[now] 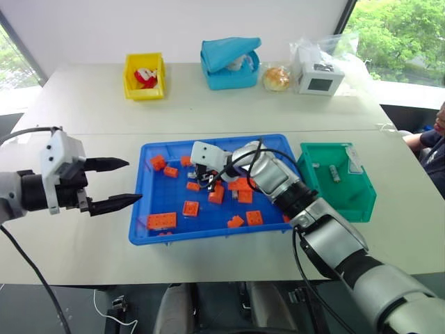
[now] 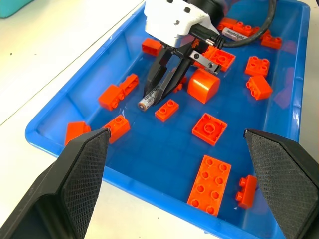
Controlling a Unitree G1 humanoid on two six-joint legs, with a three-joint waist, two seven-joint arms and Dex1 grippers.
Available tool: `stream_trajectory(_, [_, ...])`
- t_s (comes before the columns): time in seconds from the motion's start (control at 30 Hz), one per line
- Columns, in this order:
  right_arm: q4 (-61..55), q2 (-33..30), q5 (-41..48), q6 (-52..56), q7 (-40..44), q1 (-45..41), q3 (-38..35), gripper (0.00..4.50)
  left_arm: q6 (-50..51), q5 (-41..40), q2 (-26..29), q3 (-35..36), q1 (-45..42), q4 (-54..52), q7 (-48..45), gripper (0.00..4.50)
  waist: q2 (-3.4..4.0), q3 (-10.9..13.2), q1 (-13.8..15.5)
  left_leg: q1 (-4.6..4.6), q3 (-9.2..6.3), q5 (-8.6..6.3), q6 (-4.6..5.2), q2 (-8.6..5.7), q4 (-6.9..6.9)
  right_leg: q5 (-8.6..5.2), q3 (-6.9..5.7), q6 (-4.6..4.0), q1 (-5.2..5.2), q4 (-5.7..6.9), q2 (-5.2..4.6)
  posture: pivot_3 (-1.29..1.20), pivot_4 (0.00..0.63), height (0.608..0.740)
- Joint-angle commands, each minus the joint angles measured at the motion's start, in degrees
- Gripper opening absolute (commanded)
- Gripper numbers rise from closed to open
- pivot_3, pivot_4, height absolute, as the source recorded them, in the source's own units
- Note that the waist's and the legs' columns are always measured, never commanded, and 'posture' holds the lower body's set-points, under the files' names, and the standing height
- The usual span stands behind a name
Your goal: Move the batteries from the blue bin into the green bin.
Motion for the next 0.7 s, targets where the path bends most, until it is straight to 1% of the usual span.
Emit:
stream_trajectory(0.03, [-5.44, 0.07, 2.65, 4.72, 2.64, 0.86, -2.16, 0.05, -0.82, -0.59, -0.17, -1.29, -1.87, -0.27, -0.50, 4.50, 0.00, 0.00, 0.02, 0.00, 0.00, 0.00, 0.00, 0.00, 0.00, 0.00, 0.00, 0.00, 0.00, 0.00, 0.00, 0.00, 0.150, 0.736])
stream_trajectory(0.13, [-14.72, -2.70, 6.94, 13.39, 4.76, 0.01, -7.19, 0.05, -0.29, -1.64, -1.26, -3.56, -3.81, -0.62, -0.58, 4.50, 0.02, 0.02, 0.24, -0.04, 0.00, 0.00, 0.00, 0.00, 0.00, 0.01, 0.00, 0.01, -0.03, 0.00, 0.00, 0.00, 0.150, 0.736])
stream_trajectory(0.23, [-25.12, -8.95, 12.19, 23.56, 6.65, -0.65, -13.91, 0.05, 0.63, -2.97, -3.10, -6.49, -6.43, -1.33, -0.23, 4.50, 0.01, 0.02, 0.72, -0.13, -0.03, 0.01, -0.01, -0.02, 0.01, 0.04, -0.01, 0.07, -0.07, -0.02, -0.02, 0.00, 0.150, 0.736])
stream_trajectory(0.3, [-31.09, -14.49, 15.10, 29.82, 7.21, -0.35, -18.28, 0.05, 0.35, -2.85, -4.24, -8.72, -8.14, -1.45, -0.15, 4.50, -0.01, 0.00, 0.75, -0.13, -0.06, 0.01, -0.01, -0.05, 0.02, 0.04, -0.03, 0.07, -0.02, -0.08, -0.05, 0.00, 0.150, 0.736])
stream_trajectory(0.37, [-36.73, -22.72, 17.89, 35.71, 8.38, 1.03, -23.71, 0.05, 0.16, -2.83, -5.95, -11.68, -10.69, -1.34, 0.14, 4.50, -0.02, 0.01, 0.96, -0.13, -0.06, 0.00, -0.01, -0.07, 0.02, 0.02, -0.03, 0.04, 0.01, -0.12, -0.07, 0.00, 0.150, 0.736])
stream_trajectory(0.43, [-40.62, -33.74, 18.52, 37.62, 9.39, 5.35, -29.15, 0.05, -0.15, -2.15, -8.07, -15.06, -13.78, -0.56, 0.38, 4.50, -0.03, 0.01, 1.65, -0.13, -0.08, 0.00, 0.00, -0.09, 0.01, -0.01, -0.03, 0.00, 0.02, -0.15, -0.07, 0.00, 0.150, 0.736])
stream_trajectory(0.53, [-43.74, -43.59, 20.21, 38.90, 9.32, 11.44, -34.41, 0.05, -0.67, -1.27, -9.56, -17.53, -16.23, 0.85, -0.14, 4.50, -0.06, 0.00, 1.63, -0.12, -0.07, -0.03, 0.04, -0.12, -0.01, -0.03, -0.02, 0.01, 0.03, -0.21, -0.07, 0.00, 0.150, 0.736])
stream_trajectory(0.6, [-44.98, -48.54, 21.47, 39.61, 9.58, 16.79, -38.79, 0.05, -1.00, -0.83, -10.21, -18.80, -17.52, 1.83, -0.84, 4.50, -0.07, 0.01, 0.94, -0.06, -0.07, -0.03, 0.05, -0.08, -0.02, -0.03, 0.00, 0.01, 0.02, -0.19, 0.00, 0.00, 0.150, 0.736])
stream_trajectory(0.7, [-46.22, -52.60, 22.49, 39.46, 8.85, 25.77, -44.29, 0.05, -1.39, -0.39, -10.97, -20.46, -19.04, 2.88, -1.89, 4.50, -0.07, 0.01, 0.14, 0.01, -0.12, -0.03, 0.05, -0.05, -0.05, -0.03, 0.03, 0.03, 0.03, -0.13, 0.07, 0.00, 0.150, 0.736])
